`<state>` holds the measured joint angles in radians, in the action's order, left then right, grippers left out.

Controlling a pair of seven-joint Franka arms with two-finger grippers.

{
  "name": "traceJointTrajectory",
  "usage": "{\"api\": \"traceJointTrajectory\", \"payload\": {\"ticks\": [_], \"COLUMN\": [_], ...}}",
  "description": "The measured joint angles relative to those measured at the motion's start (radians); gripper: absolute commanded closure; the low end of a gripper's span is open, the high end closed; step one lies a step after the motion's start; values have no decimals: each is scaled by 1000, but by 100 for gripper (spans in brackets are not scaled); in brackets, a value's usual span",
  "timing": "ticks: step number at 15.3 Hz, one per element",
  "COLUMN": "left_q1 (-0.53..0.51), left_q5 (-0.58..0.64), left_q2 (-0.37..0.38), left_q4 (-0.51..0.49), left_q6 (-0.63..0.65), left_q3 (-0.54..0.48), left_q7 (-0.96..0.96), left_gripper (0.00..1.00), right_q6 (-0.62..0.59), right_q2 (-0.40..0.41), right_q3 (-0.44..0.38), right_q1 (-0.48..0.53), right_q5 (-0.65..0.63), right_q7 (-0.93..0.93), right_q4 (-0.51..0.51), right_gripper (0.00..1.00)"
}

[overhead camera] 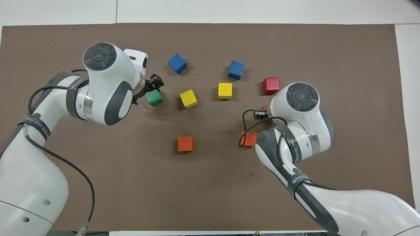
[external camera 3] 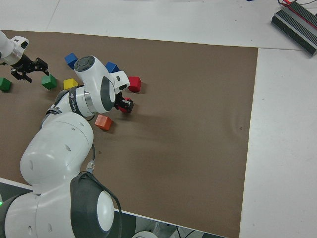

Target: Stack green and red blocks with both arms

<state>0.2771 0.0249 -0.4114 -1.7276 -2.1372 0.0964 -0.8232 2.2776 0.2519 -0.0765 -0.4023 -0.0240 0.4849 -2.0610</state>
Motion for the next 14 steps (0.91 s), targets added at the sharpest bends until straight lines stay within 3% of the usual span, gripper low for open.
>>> {"api": "traceJointTrajectory", "payload": {"ticks": [6, 11, 12, 13, 14], "left_q1": [5, 15, 17, 19, 19], "left_q5": [20, 33, 33, 33, 33], "left_q2": [-38, -52, -54, -55, -56], "left_q4": [1, -12, -15, -17, -18], "left_q6": [-70, -89, -93, -98, -101], "left_q3": [-1, 0, -1, -1, -1], "left_q7": [-1, -1, -2, -7, -12], "left_gripper": [0, 0, 6, 19, 43], "right_q6": [-51, -86, -65, -34, -8], "right_q2": [-23, -77, -77, -76, -74], "right_q3": [-5, -9, -10, -10, -10], "right_q1": [10, 155, 179, 194, 203], "right_q5": [-59, -77, -77, -77, -77], "right_q7": [-38, -281, -302, -311, -312], "right_q4": [23, 34, 27, 15, 2], "right_gripper": [94, 94, 94, 94, 94]}}
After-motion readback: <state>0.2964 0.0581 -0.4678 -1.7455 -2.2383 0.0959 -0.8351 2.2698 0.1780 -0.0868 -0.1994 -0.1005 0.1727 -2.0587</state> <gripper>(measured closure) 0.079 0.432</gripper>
